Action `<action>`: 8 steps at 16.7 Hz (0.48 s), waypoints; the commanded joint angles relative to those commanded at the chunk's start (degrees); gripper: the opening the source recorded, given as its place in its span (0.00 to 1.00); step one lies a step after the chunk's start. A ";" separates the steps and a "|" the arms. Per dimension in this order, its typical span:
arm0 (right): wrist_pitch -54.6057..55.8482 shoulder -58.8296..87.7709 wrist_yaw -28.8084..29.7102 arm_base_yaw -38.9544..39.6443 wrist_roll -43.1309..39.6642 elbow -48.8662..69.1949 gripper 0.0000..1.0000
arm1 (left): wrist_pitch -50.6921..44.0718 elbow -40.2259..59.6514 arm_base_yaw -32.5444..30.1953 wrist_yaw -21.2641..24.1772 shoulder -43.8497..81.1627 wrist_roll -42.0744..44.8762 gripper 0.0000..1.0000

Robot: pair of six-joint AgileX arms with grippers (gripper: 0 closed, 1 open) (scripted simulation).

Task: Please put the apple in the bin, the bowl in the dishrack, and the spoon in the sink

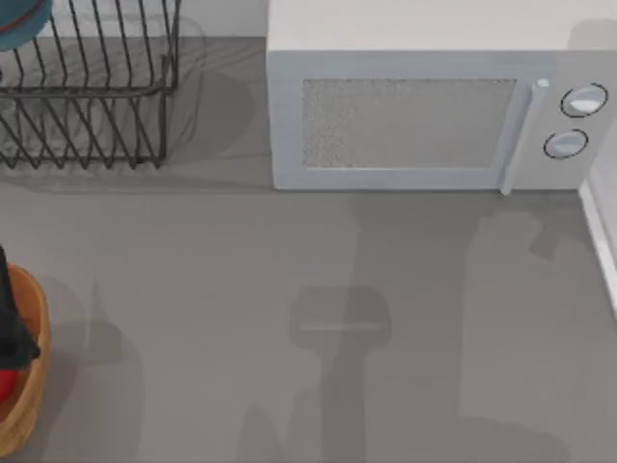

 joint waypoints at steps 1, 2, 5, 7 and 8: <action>-1.20 2.80 0.06 1.07 1.33 4.35 0.00 | 0.00 0.00 0.00 0.00 0.00 0.00 1.00; -2.21 5.23 0.12 2.06 2.57 8.15 0.00 | 0.00 0.00 0.00 0.00 0.00 0.00 1.00; -4.20 10.26 0.32 4.28 5.47 16.00 0.00 | 0.00 0.00 0.00 0.00 0.00 0.00 1.00; -4.71 11.70 0.40 4.96 6.41 18.19 0.00 | 0.00 0.00 0.00 0.00 0.00 0.00 1.00; -4.76 11.83 0.41 5.03 6.50 18.40 0.00 | 0.00 0.00 0.00 0.00 0.00 0.00 1.00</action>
